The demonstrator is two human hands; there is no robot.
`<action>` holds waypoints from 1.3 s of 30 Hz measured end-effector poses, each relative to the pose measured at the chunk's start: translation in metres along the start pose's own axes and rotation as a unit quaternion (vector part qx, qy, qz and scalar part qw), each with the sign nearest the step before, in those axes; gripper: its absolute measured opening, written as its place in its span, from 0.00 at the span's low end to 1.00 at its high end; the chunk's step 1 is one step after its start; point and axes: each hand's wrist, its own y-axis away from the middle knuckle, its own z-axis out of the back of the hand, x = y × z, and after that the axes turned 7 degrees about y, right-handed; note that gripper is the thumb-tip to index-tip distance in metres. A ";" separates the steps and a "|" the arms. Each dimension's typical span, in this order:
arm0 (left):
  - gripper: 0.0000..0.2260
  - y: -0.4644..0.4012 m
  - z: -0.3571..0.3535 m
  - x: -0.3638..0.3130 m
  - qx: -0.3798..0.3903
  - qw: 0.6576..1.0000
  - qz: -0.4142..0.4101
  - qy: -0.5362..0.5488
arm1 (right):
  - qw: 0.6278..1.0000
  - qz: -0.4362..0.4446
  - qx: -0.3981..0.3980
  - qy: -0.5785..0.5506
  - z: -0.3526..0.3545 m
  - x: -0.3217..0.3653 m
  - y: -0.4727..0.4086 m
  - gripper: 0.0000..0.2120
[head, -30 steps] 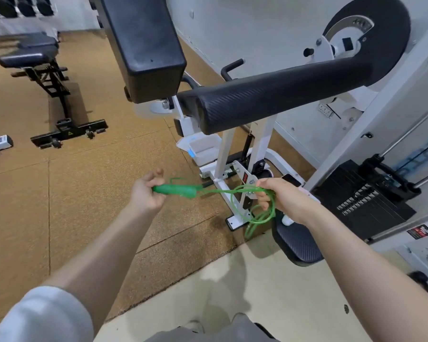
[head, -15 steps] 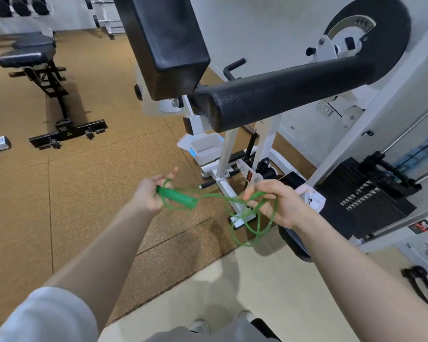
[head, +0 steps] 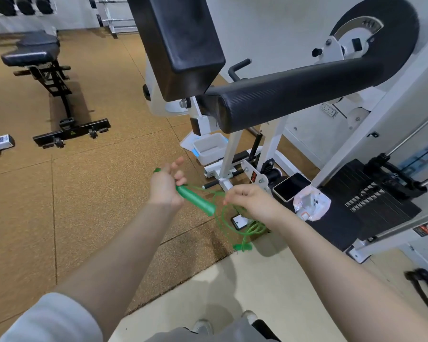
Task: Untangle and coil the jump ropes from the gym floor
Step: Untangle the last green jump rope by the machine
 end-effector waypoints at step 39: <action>0.14 -0.006 0.025 -0.022 0.054 0.997 0.011 0.049 | 0.675 -0.164 -0.381 -0.610 0.046 -0.038 -0.013 0.12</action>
